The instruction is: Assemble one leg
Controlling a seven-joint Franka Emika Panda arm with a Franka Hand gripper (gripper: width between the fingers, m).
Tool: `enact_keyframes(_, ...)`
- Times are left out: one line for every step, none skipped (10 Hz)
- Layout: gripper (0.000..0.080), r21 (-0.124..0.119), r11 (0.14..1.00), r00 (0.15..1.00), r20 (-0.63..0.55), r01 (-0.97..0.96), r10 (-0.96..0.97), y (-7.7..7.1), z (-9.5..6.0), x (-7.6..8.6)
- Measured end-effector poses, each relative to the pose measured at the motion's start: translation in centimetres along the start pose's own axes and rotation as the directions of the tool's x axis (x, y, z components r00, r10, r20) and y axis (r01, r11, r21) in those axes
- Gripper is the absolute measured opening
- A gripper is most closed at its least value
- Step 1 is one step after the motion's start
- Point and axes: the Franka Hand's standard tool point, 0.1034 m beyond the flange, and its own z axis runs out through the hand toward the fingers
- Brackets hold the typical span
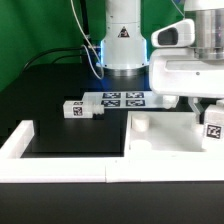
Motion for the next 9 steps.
enact_keyframes(0.0291, -0.013, 0.995, 0.995, -0.006, -0.1, 0.1, 0.48, -0.04, 0.28)
enact_keyframes(0.0292, -0.023, 0.991, 0.991, -0.013, -0.134, 0.134, 0.9, -0.08, 0.55)
enact_keyframes(0.0292, -0.025, 0.988, 0.988, -0.018, -0.151, 0.151, 0.92, -0.09, 0.54)
enact_keyframes(0.0295, -0.032, 0.99, 0.99, -0.032, -0.135, 0.134, 0.9, -0.1, 0.53)
enact_keyframes(0.0295, -0.03, 0.993, 0.993, -0.034, -0.113, 0.112, 0.65, -0.08, 0.33)
enact_keyframes(0.0297, -0.031, 0.993, 0.993, -0.034, -0.115, 0.114, 0.77, -0.07, 0.45)
enact_keyframes(0.0297, -0.031, 0.993, 0.993, -0.033, -0.115, 0.114, 0.76, -0.03, 0.4)
enact_keyframes(0.0463, -0.031, 0.993, 0.993, -0.033, -0.115, 0.114, 0.75, -0.02, 0.39)
enact_keyframes(0.0585, -0.031, 0.993, 0.993, -0.033, -0.115, 0.114, 0.75, -0.01, 0.38)
